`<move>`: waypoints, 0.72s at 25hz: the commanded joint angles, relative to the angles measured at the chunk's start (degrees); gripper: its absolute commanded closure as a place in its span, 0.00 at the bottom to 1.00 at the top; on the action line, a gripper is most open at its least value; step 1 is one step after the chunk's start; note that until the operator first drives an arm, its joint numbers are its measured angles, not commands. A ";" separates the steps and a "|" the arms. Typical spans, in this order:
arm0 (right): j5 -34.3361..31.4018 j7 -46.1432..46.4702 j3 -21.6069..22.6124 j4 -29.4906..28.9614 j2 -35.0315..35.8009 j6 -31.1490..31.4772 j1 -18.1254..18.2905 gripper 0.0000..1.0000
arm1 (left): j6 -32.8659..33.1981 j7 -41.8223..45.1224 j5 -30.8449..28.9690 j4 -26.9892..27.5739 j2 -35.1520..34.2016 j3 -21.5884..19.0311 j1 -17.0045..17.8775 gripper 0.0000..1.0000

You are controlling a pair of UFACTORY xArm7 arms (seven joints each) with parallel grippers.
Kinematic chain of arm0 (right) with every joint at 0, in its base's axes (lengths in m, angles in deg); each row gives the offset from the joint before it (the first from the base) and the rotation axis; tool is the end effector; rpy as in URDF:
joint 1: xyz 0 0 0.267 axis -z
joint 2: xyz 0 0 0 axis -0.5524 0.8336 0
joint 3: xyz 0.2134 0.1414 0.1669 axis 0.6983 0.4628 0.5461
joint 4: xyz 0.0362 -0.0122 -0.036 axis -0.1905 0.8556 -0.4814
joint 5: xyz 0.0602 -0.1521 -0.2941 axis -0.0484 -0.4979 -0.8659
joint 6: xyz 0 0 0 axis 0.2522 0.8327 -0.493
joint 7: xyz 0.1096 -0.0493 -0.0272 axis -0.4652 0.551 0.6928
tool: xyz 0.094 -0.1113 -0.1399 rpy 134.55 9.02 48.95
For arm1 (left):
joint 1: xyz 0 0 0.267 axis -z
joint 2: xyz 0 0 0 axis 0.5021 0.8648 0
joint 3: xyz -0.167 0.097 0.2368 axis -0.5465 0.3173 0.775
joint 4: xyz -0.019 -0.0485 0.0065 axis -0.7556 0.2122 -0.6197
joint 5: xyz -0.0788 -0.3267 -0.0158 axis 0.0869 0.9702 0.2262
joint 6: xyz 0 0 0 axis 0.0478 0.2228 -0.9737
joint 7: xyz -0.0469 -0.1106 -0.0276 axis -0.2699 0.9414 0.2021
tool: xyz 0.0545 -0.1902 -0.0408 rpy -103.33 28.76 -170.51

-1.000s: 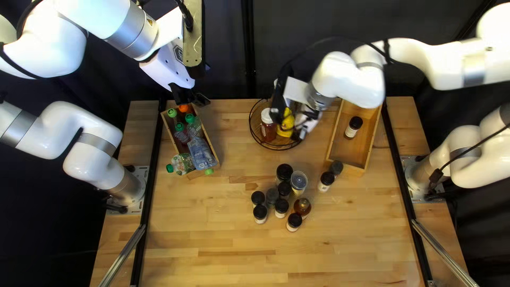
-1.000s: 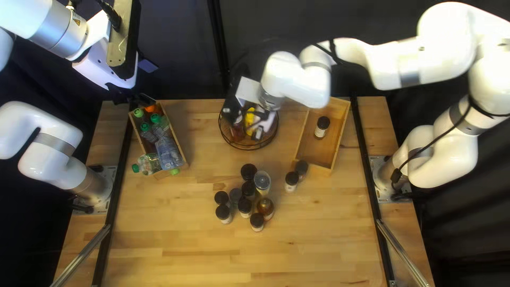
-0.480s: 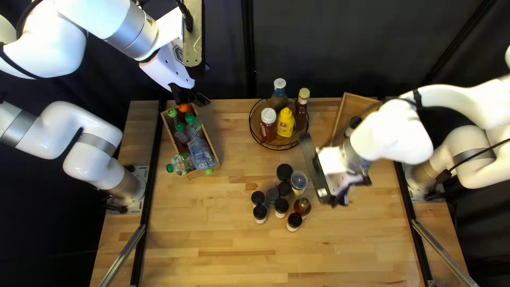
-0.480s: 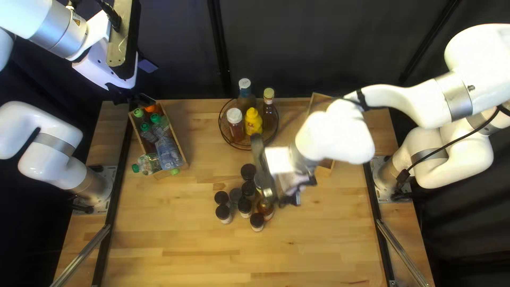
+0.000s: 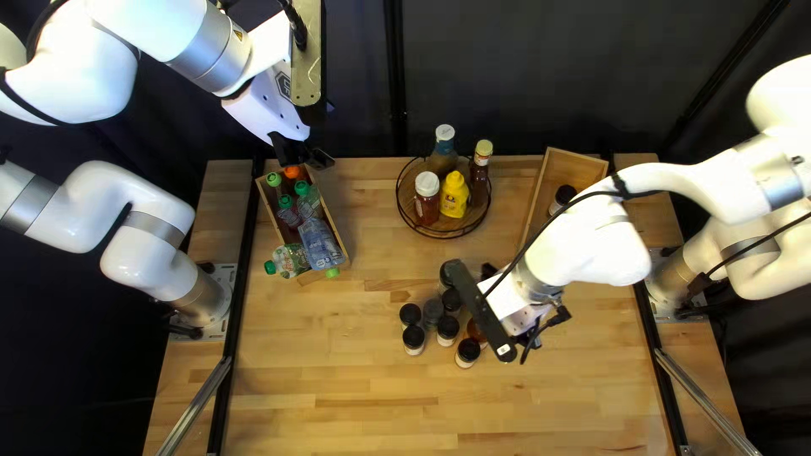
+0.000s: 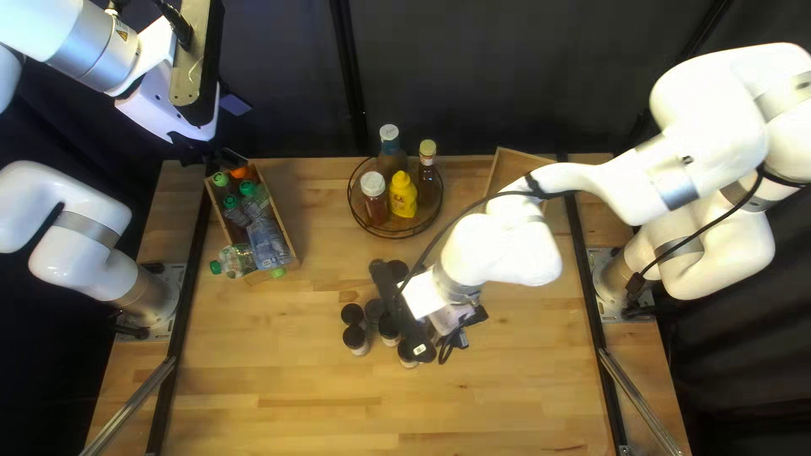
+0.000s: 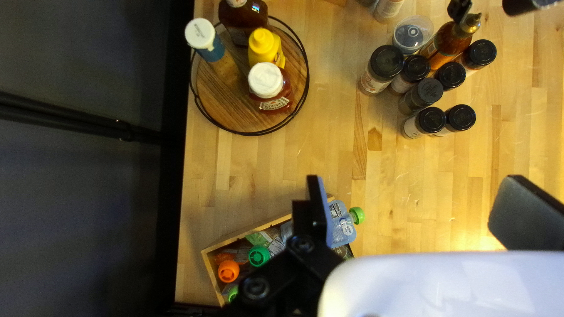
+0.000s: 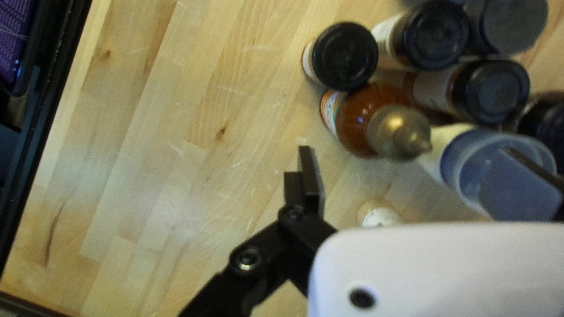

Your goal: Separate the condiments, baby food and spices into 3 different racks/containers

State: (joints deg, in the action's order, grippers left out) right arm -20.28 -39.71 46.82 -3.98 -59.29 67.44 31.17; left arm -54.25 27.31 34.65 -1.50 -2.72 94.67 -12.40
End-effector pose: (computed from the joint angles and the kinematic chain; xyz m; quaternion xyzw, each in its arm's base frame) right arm 0.4624 0.1259 0.1434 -0.9596 -0.2563 -0.1144 0.0216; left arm 0.3571 0.0814 0.4517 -0.9680 -0.0062 -0.2473 0.0416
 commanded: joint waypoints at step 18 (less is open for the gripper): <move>2.83 2.48 -1.00 1.68 -9.67 6.75 -0.57 1.00 | 0.00 0.00 0.00 0.00 0.00 0.00 0.00 0.00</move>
State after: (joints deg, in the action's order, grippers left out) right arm -18.83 -38.27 46.47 -3.19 -64.43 71.21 30.93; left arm -54.25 27.31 34.65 -1.50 -2.72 94.67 -12.40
